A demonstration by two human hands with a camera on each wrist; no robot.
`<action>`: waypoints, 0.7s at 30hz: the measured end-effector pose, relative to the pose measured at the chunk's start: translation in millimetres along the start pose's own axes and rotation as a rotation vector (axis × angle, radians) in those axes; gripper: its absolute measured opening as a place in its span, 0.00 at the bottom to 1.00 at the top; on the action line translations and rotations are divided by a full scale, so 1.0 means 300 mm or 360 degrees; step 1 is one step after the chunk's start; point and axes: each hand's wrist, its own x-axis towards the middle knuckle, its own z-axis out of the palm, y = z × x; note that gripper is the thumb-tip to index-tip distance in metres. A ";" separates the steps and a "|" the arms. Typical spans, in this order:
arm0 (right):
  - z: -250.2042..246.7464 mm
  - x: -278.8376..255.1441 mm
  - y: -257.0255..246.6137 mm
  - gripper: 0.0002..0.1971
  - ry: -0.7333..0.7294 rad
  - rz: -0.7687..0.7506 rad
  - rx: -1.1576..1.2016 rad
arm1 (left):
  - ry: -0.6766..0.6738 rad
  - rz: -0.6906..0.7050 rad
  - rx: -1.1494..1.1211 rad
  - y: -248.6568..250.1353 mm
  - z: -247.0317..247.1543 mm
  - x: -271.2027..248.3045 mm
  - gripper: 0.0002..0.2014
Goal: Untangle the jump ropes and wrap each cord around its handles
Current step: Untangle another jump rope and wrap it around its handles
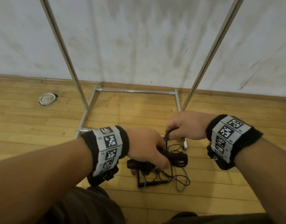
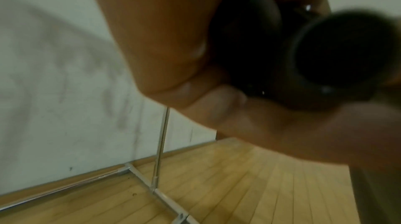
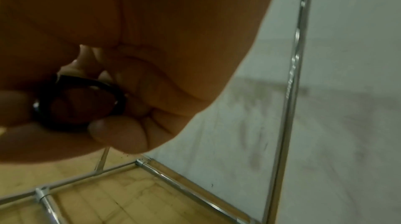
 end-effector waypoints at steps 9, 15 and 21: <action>-0.007 -0.038 -0.172 0.16 0.0333 -0.0106 -0.0604 | 0.0587 -0.0086 -0.0177 -0.074 -0.034 0.069 0.12; 0.003 -0.058 -0.122 0.14 0.0828 -0.0108 0.0167 | 0.0667 0.0303 -0.1107 -0.084 -0.109 0.027 0.11; 0.015 -0.052 -0.084 0.15 0.1041 -0.0146 0.1068 | 0.0554 0.0541 -0.1389 -0.053 -0.127 -0.031 0.12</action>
